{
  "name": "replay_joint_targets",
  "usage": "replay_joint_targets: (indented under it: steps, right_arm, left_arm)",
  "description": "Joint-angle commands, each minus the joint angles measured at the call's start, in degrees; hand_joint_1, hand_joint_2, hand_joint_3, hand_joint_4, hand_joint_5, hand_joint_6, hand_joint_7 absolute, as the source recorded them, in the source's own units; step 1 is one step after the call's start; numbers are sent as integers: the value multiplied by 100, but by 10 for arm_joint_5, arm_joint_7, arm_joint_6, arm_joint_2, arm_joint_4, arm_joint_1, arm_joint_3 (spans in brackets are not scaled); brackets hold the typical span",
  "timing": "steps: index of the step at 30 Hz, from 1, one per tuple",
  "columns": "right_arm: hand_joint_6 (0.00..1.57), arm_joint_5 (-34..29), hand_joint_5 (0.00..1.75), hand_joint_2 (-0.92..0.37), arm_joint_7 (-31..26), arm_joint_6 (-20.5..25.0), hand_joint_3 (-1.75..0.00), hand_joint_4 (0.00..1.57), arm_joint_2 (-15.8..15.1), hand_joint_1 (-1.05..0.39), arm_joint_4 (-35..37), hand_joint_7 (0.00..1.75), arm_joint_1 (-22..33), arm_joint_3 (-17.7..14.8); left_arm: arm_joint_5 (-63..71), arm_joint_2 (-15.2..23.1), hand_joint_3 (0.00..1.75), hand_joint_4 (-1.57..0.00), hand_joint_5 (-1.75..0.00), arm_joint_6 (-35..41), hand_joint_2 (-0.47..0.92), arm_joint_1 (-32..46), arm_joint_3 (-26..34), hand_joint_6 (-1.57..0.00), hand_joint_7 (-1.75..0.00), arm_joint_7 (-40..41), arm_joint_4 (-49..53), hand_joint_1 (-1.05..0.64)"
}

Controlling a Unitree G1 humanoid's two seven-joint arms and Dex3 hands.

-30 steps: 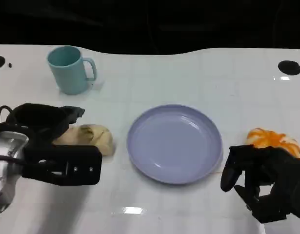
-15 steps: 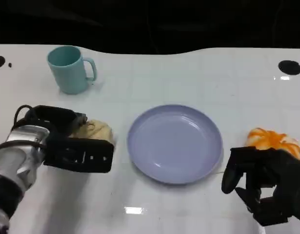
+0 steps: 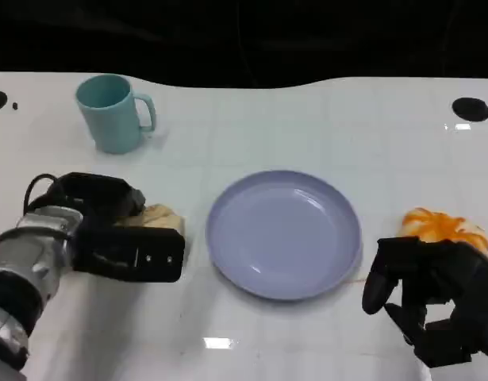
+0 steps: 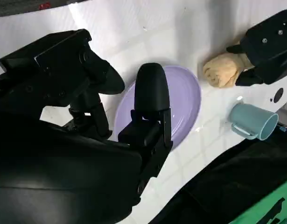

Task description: Grasp the towel on the left side of the plate with the left hand and place it into the plate.

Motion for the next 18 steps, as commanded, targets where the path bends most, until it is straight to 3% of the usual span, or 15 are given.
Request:
replay_joint_targets:
  steps: [1,2,4,7,9,11,12,13,14,15,18]
  right_arm:
    - [72,-1,175,-53,3,17,-113,76,-6,1,-8,143,-8,3]
    - [72,-2,175,-53,3,20,-113,75,-6,1,-8,143,-9,5]
    - [72,-3,175,-53,2,26,-112,75,-4,1,-8,142,-11,6]
    - [72,-2,175,-53,0,28,-112,75,-2,1,-7,142,-13,8]
    - [73,-1,175,-53,0,28,-112,76,-1,2,-5,142,-15,10]
    - [73,-1,175,-54,0,30,-111,76,-1,1,-4,142,-16,13]
    - [73,0,175,-54,0,31,-111,76,0,1,-4,143,-16,13]
    - [73,2,175,-54,0,31,-111,76,1,2,-3,143,-16,13]
    - [73,4,175,-54,0,32,-111,76,3,2,-3,143,-16,13]
    - [72,5,175,-54,-1,32,-111,76,4,2,-3,143,-16,13]
    - [72,3,175,-54,-3,33,-111,75,6,2,-2,144,-15,15]
  left_arm:
    - [-3,13,20,-83,-174,-27,92,17,9,-65,-155,96,10,-19]
    - [-3,14,21,-83,-174,-29,92,18,9,-67,-145,110,7,-20]
    - [-4,15,22,-84,-175,-32,92,22,12,-66,-145,134,0,-21]
    - [2,14,23,-85,-175,-19,92,24,12,-69,-128,153,-15,-24]
    - [11,11,27,-84,-175,7,92,19,10,-79,-95,157,-30,-25]
    - [7,9,25,-81,-175,18,92,13,15,-59,-150,152,-43,-24]
    - [1,8,25,-81,-175,25,92,11,19,-54,-162,139,-54,-23]
    - [-5,6,24,-80,-175,33,92,9,25,-55,-155,121,-68,-23]
    - [-11,5,21,-79,-175,39,92,7,30,-65,-120,107,-82,-24]
    - [-16,4,19,-79,-175,45,92,7,34,-72,-104,95,-99,-25]
    - [-18,1,15,-82,-175,71,92,13,42,-75,-111,64,-157,-25]
